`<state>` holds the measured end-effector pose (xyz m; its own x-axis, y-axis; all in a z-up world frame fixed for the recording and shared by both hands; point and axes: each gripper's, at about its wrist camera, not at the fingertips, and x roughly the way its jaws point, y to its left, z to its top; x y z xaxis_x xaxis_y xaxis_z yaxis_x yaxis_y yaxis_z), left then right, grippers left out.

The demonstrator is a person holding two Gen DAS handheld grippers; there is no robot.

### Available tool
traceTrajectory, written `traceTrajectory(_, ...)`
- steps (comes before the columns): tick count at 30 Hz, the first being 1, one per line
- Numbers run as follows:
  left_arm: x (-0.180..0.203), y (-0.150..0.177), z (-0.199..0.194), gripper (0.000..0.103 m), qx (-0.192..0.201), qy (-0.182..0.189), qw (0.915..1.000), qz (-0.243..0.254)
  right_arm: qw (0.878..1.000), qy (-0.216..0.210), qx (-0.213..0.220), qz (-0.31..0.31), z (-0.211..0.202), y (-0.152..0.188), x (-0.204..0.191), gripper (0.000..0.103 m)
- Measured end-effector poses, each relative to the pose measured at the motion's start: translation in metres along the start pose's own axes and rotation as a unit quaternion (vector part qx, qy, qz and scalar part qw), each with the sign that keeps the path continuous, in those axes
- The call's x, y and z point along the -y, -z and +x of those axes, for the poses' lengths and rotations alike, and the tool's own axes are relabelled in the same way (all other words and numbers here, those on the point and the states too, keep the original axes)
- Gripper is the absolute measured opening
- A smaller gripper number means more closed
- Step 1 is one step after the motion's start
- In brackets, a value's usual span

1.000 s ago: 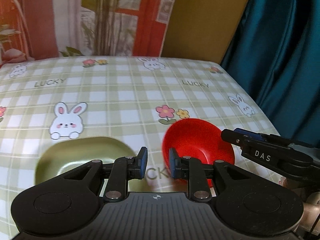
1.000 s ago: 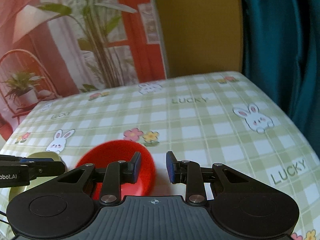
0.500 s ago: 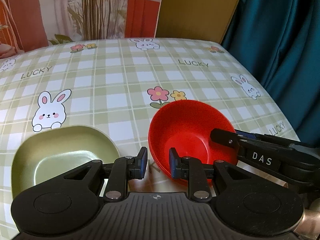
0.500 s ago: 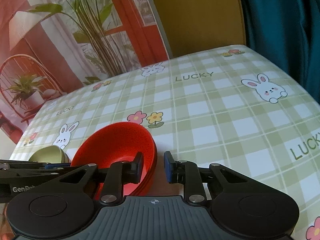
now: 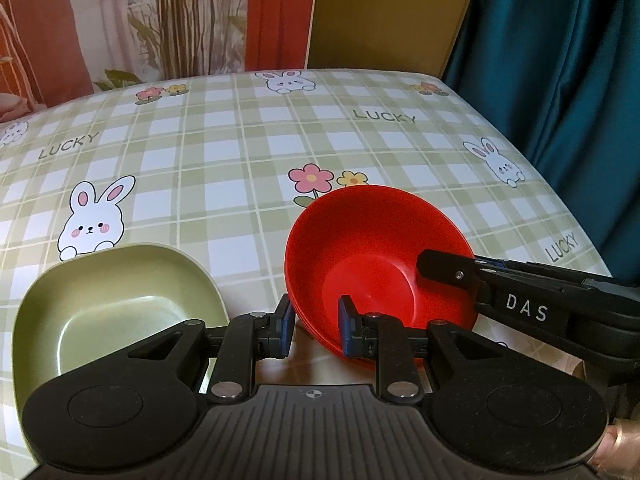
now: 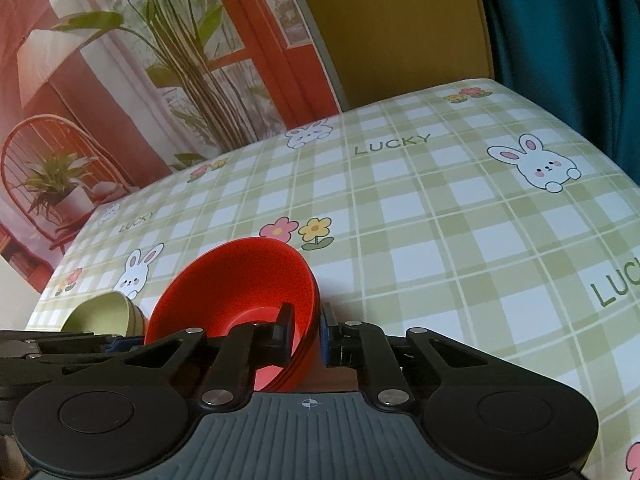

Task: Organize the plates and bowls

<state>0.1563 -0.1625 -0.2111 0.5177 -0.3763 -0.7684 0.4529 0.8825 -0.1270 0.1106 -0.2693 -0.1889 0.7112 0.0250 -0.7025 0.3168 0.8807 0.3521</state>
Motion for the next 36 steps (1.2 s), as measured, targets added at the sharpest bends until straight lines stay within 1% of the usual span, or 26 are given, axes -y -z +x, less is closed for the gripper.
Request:
traceTrajectory(5, 0.001, 0.001, -0.003, 0.024, 0.007, 0.006, 1.0000, 0.002, 1.000, 0.005, 0.002, 0.005, -0.002, -0.002, 0.000, 0.011)
traceTrajectory(9, 0.001, -0.002, -0.011, 0.024, 0.021, 0.010, 0.9997, 0.005, 1.000, 0.004, 0.006, 0.004, -0.005, -0.006, -0.002, 0.011)
traceTrajectory(17, -0.012, -0.005, -0.032, 0.024, 0.049, 0.010, 0.9987, -0.011, 1.000, -0.005, 0.016, -0.013, -0.012, -0.019, -0.026, 0.011)
traceTrajectory(21, -0.024, -0.009, -0.045, 0.024, 0.066, 0.000, 0.9976, -0.020, 0.999, -0.021, 0.014, -0.020, -0.010, -0.032, -0.044, 0.011)
traceTrajectory(24, -0.037, -0.012, -0.056, 0.024, 0.079, -0.004, 0.9963, -0.033, 0.999, -0.031, 0.021, -0.034, -0.010, -0.043, -0.063, 0.011)
traceTrajectory(28, -0.055, -0.019, -0.073, 0.024, 0.101, -0.020, 0.9936, -0.046, 0.998, -0.052, 0.020, -0.041, -0.009, -0.057, -0.089, 0.011)
traceTrajectory(30, -0.064, -0.020, -0.081, 0.024, 0.109, -0.029, 0.9921, -0.055, 0.997, -0.059, 0.021, -0.051, -0.008, -0.062, -0.104, 0.011)
traceTrajectory(33, -0.078, -0.022, -0.091, 0.024, 0.118, -0.032, 0.9900, -0.071, 0.995, -0.067, 0.026, -0.068, -0.006, -0.067, -0.125, 0.011)
traceTrajectory(36, -0.090, -0.025, -0.099, 0.024, 0.126, -0.040, 0.9882, -0.077, 0.994, -0.076, 0.029, -0.074, -0.005, -0.071, -0.141, 0.011)
